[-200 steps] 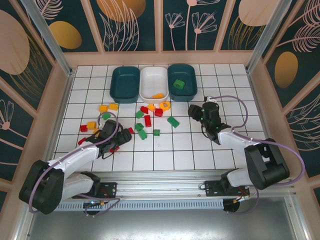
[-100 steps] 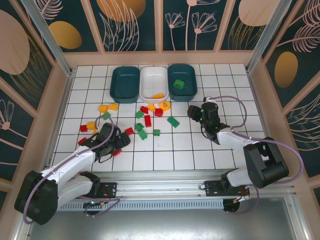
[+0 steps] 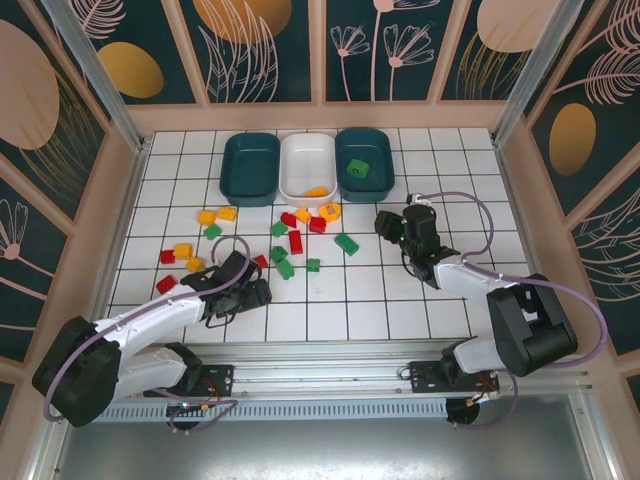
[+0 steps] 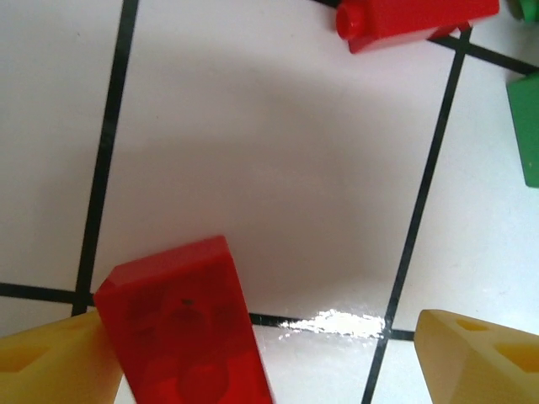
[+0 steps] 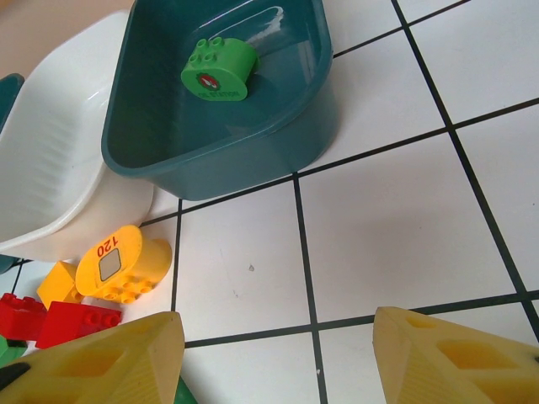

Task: Sort the legos into containers by color

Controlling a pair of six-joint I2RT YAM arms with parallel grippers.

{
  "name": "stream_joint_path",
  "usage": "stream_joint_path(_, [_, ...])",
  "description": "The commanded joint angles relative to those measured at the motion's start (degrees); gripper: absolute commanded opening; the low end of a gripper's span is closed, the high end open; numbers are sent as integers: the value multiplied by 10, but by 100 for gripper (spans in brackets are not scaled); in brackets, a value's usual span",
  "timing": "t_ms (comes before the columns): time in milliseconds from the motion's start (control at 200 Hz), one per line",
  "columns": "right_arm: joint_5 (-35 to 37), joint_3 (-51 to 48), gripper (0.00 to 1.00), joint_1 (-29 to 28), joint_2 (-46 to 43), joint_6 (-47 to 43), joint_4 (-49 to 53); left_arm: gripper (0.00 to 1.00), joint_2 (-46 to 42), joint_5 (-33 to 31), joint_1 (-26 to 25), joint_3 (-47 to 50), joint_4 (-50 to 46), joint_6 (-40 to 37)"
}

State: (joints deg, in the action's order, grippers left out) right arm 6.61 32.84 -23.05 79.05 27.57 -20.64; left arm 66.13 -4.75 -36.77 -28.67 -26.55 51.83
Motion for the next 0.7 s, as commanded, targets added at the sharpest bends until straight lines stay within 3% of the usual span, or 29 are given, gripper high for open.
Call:
stream_joint_path(0, [12,7,62,-7,6,0,-9,86,2,4,-8,-15,-39,10])
stream_joint_path(135, [12,6,62,-8,1,0,-8,83,18,-24,-9,-15,-49,-2])
stream_joint_path(545, [10,6,61,-8,0,-2,-7,32,73,-71,-8,-63,-32,-28])
stream_joint_path(691, [-8,3,61,-8,-5,8,-15,27,68,-87,-8,-131,-50,-48])
